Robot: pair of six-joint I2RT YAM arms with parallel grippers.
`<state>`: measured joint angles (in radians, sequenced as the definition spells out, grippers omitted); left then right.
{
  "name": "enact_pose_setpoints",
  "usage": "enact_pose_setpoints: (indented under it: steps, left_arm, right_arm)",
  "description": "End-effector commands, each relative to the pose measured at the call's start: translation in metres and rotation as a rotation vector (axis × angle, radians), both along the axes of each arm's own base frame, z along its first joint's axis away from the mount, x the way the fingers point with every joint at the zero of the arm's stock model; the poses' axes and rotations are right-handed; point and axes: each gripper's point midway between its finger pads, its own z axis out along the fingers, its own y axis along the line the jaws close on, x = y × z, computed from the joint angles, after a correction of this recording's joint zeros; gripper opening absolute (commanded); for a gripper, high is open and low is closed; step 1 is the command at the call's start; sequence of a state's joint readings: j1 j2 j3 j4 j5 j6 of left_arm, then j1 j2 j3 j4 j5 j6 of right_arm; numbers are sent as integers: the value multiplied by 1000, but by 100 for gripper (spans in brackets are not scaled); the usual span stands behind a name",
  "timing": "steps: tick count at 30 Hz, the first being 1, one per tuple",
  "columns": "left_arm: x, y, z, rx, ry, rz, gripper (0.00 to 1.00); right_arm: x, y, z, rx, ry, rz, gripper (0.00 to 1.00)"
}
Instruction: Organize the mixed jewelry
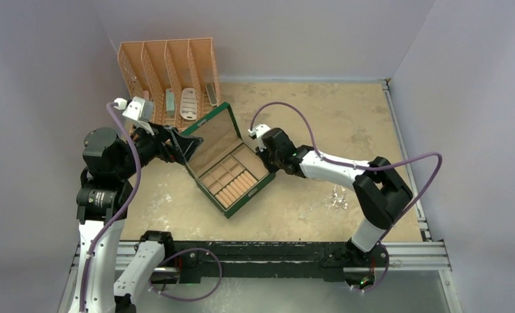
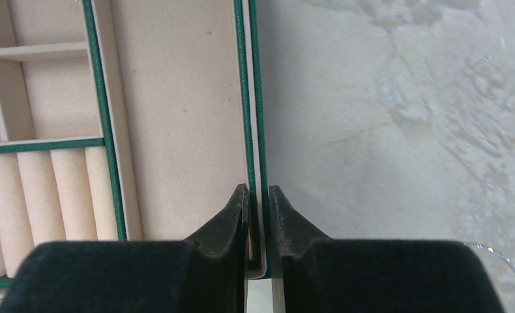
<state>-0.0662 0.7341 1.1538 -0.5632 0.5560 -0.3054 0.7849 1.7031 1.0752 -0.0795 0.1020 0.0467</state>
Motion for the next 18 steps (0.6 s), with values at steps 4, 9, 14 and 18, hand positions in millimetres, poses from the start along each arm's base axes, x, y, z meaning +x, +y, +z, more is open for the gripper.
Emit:
enact_pose_setpoints:
  steps: [4,9,14,18]
  left_arm:
    - [6,1,14,-19,-42,19,96]
    - [8,3,10,-32,-22,35,96]
    - [11,6,4,-42,4,62,96]
    - [17,9,-7,-64,55,106,96]
  right_arm:
    - [-1,-16,20,67,-44,-127,10]
    - [-8,-28,21,120,-28,-249,10]
    - [-14,-41,19,130,-8,-343,12]
    - [-21,-44,12,163,41,-418,12]
